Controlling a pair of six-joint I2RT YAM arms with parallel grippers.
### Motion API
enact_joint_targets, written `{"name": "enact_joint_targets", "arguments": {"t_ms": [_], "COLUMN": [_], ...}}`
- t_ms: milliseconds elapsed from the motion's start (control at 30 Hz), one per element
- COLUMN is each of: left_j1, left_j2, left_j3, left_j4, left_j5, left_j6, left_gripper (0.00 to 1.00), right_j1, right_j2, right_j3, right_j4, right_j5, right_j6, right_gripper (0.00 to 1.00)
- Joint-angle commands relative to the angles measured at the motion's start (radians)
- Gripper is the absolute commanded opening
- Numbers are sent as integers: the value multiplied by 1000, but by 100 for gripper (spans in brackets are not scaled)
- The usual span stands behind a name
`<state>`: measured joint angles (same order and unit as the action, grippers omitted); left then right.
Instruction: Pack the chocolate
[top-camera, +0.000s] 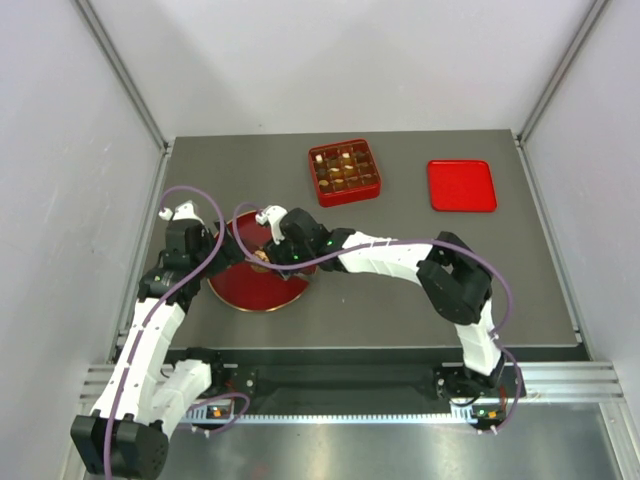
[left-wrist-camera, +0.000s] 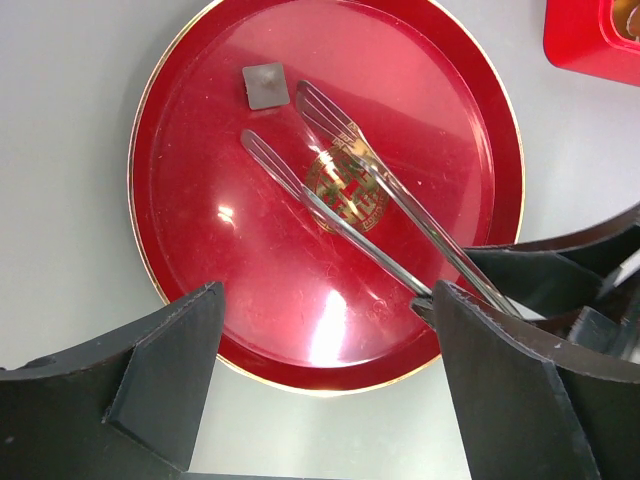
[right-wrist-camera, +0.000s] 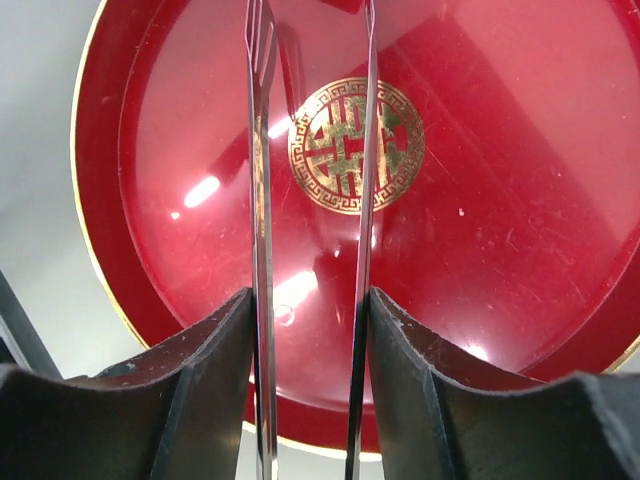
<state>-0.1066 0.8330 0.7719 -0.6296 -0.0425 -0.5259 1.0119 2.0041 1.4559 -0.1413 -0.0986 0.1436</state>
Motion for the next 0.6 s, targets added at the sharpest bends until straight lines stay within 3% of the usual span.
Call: {"name": "enact_joint_targets", "arguments": {"t_ms": [0,567], "left_j1": [-2,-2], "left_j2": [-15,-17], "left_j3": [12,10], "left_j4": [18,18], "left_j5": [0,-2], "left_j6": [-6,-5], "left_gripper": [89,89], "right_j1": [16,16], "right_j2": [24,84], "right_j3": [72,126], "right_j4": [63,62], "right_j5": [2,45], "right_j6": [17,27], "right_gripper": [47,46]}}
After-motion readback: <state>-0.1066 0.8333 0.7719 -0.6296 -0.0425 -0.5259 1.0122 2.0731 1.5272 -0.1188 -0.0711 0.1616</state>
